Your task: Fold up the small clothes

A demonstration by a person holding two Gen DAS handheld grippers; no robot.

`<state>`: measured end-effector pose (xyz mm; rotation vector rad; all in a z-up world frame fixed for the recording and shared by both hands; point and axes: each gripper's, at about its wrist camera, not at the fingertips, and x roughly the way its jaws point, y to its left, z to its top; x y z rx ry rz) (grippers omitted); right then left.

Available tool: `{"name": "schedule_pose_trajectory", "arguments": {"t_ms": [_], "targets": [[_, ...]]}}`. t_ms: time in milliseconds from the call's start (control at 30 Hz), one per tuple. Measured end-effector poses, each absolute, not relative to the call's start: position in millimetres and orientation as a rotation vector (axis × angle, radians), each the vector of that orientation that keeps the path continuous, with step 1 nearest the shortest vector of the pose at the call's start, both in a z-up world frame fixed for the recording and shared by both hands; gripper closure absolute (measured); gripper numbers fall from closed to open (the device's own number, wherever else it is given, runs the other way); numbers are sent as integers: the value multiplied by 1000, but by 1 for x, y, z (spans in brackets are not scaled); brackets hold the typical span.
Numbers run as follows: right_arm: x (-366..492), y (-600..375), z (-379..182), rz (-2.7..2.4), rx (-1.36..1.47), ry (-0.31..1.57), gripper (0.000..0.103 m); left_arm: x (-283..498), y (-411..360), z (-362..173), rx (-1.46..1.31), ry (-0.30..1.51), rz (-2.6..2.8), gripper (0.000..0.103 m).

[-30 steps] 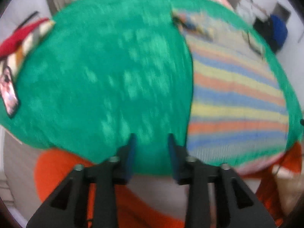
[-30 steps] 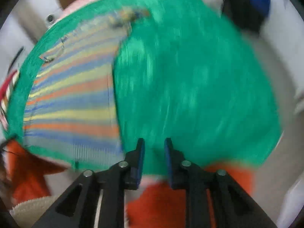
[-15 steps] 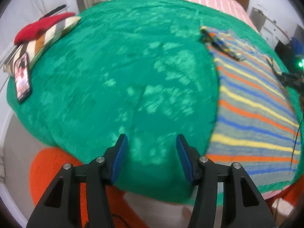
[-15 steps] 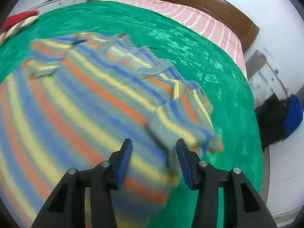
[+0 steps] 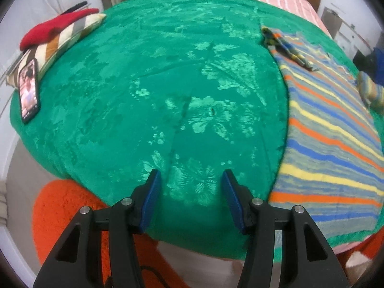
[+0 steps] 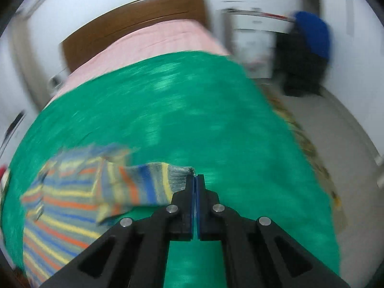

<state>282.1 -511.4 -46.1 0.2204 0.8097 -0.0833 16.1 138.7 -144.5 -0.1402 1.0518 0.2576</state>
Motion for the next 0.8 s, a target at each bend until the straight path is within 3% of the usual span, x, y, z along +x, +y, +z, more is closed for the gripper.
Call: {"name": "schedule_pose_trajectory", "arguments": {"t_ms": [467, 633, 733, 800], "targets": [[261, -618, -75, -159, 631, 863, 102, 24, 118, -145, -81, 1081, 263, 48], [275, -628, -117, -181, 726, 888, 102, 24, 111, -148, -63, 1098, 258, 48], [278, -631, -130, -153, 811, 830, 97, 24, 108, -148, -54, 1111, 262, 48], [274, -630, -132, -132, 838, 805, 83, 23, 108, -145, -53, 1109, 262, 48]]}}
